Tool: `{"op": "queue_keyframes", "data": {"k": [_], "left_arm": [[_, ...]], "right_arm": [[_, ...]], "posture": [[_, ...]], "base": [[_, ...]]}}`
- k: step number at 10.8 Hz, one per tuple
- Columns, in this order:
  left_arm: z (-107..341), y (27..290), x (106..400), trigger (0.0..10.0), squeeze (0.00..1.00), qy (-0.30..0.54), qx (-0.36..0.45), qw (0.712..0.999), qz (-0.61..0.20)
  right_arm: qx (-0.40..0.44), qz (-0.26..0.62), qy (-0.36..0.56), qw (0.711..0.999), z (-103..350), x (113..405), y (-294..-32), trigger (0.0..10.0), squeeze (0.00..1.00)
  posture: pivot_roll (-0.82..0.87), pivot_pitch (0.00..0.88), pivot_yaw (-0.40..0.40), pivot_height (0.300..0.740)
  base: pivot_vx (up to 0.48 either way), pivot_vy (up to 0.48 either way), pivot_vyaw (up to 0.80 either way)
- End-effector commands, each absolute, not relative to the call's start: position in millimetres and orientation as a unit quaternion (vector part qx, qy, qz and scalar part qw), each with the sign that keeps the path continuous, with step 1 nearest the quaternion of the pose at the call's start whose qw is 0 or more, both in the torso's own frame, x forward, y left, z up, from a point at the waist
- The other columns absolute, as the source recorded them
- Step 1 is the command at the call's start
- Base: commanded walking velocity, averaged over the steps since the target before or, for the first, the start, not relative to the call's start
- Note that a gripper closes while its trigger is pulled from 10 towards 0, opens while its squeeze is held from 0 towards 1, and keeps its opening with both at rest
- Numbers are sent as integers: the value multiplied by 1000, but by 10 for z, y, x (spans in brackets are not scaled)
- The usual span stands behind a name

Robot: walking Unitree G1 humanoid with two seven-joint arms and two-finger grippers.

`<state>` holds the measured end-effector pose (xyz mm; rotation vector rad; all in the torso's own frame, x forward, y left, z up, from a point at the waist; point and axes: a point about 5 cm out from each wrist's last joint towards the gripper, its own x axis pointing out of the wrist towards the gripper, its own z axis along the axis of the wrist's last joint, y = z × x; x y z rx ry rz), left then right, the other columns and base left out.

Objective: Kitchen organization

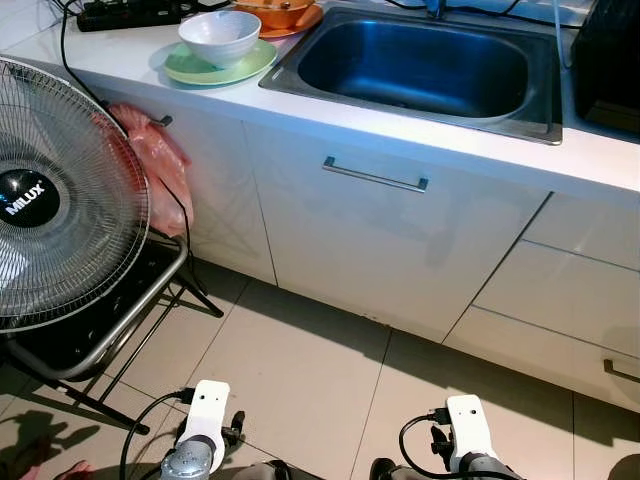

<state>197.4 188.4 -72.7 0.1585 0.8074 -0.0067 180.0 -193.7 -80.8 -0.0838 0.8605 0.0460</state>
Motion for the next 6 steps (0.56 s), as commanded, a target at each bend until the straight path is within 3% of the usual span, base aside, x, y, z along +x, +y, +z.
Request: {"op": "queue_keyframes", "data": {"k": [1, 6], "left_arm": [[-753, 1925, 1923, 10000, 0, 402, 82, 912, 0], [-756, 1951, 1913, 10000, 0, 405, 80, 911, 3]], "right_arm": [[-36, 21, 425, 904, -826, 1773, -1933, 10000, 0], [-35, 20, 424, 905, -821, 1786, -1924, 10000, 0]], "posture": [[-33, 127, 41, 740], [-31, 129, 42, 740]], "base": [[0, 0, 0], [0, 0, 0]]}}
